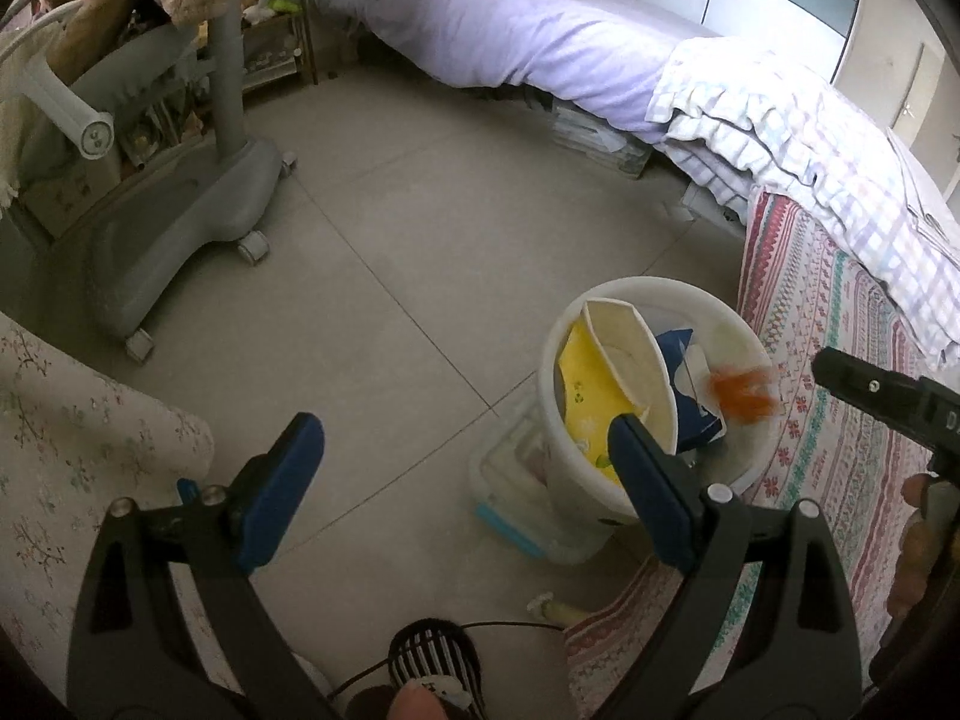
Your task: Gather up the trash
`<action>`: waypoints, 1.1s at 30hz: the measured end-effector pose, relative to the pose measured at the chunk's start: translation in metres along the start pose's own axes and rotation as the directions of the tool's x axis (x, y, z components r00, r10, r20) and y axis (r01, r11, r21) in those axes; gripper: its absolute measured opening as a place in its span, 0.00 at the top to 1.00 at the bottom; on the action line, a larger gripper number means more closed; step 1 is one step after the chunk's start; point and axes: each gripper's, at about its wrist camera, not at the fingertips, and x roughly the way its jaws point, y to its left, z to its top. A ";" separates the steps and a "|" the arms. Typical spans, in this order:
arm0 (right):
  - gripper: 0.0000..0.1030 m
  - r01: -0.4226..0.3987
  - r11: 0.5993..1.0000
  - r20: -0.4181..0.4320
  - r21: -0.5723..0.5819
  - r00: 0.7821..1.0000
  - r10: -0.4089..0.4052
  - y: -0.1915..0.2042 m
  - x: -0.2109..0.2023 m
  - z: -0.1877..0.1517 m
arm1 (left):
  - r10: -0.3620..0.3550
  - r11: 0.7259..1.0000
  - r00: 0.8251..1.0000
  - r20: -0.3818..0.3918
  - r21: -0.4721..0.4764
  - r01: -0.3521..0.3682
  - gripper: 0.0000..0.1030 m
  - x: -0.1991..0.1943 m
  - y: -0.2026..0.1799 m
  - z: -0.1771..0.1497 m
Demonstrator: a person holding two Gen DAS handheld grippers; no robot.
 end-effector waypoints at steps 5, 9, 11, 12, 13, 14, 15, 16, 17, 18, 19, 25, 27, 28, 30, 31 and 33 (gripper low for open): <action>0.30 0.007 1.000 0.021 -0.012 1.000 -0.007 -0.005 -0.022 -0.002 | -0.018 1.000 1.000 -0.007 -0.004 0.018 0.07 -0.004 -0.008 -0.002; 0.30 0.038 0.999 0.047 -0.017 0.998 -0.037 -0.010 -0.050 -0.013 | -0.055 0.998 0.998 0.005 0.015 0.055 0.07 -0.017 -0.026 -0.007; 0.29 0.087 0.996 0.048 -0.021 0.995 -0.086 -0.014 -0.066 -0.021 | -0.066 0.997 0.998 0.013 0.035 0.066 0.07 -0.024 -0.037 -0.010; 0.28 0.119 0.993 0.052 -0.021 0.992 -0.118 -0.017 -0.075 -0.027 | -0.074 0.996 0.997 0.016 0.045 0.074 0.06 -0.028 -0.043 -0.012; 0.26 0.136 0.990 0.056 -0.019 0.989 -0.135 -0.019 -0.082 -0.029 | -0.080 0.996 0.997 0.015 0.050 0.079 0.04 -0.031 -0.048 -0.013; 0.20 0.174 0.985 0.067 -0.016 0.983 -0.172 -0.022 -0.092 -0.035 | -0.087 0.995 0.996 0.012 0.048 0.086 0.02 -0.036 -0.053 -0.015; 0.17 0.205 0.979 0.074 -0.015 0.976 -0.204 -0.024 -0.100 -0.039 | -0.102 0.994 0.995 0.012 0.041 0.101 0.02 -0.041 -0.058 -0.017; 0.17 0.248 0.969 0.090 -0.013 0.965 -0.246 -0.027 -0.111 -0.046 | -0.119 0.992 0.993 0.013 0.035 0.118 0.02 -0.046 -0.063 -0.020; 0.17 0.293 0.956 0.103 -0.020 0.952 -0.290 -0.028 -0.122 -0.053 | -0.130 0.991 0.991 0.016 0.040 0.129 0.02 -0.052 -0.069 -0.023; 0.16 0.320 0.947 0.109 -0.025 0.942 -0.316 -0.030 -0.128 -0.058 | -0.134 0.989 0.991 0.020 0.060 0.132 0.02 -0.058 -0.077 -0.027; 0.14 0.373 0.927 0.129 -0.033 0.922 -0.366 -0.032 -0.140 -0.067 | -0.131 0.988 0.991 0.027 0.080 0.129 0.02 -0.063 -0.084 -0.031; 0.09 0.461 0.886 0.200 -0.046 0.873 -0.444 -0.040 -0.183 -0.111 | -0.133 0.981 0.988 0.079 0.153 0.120 0.02 -0.097 -0.119 -0.062; 0.08 0.477 0.879 0.228 -0.021 0.858 -0.460 -0.043 -0.193 -0.126 | -0.132 0.981 0.986 0.099 0.156 0.115 0.02 -0.105 -0.124 -0.074; 0.08 0.484 0.875 0.238 -0.015 0.852 -0.467 -0.045 -0.197 -0.133 | -0.129 0.981 0.986 0.105 0.162 0.111 0.02 -0.108 -0.127 -0.079; 0.08 0.507 0.862 0.257 -0.007 0.834 -0.488 -0.048 -0.200 -0.147 | -0.126 0.980 0.985 0.116 0.168 0.105 0.02 -0.111 -0.131 -0.088; 0.08 0.523 0.852 0.266 0.001 0.822 -0.504 -0.049 -0.201 -0.153 | -0.121 0.980 0.985 0.120 0.170 0.100 0.02 -0.112 -0.134 -0.093; 0.08 0.547 0.837 0.281 0.019 0.800 -0.530 -0.052 -0.202 -0.166 | -0.111 0.981 0.986 0.124 0.174 0.089 0.02 -0.112 -0.137 -0.100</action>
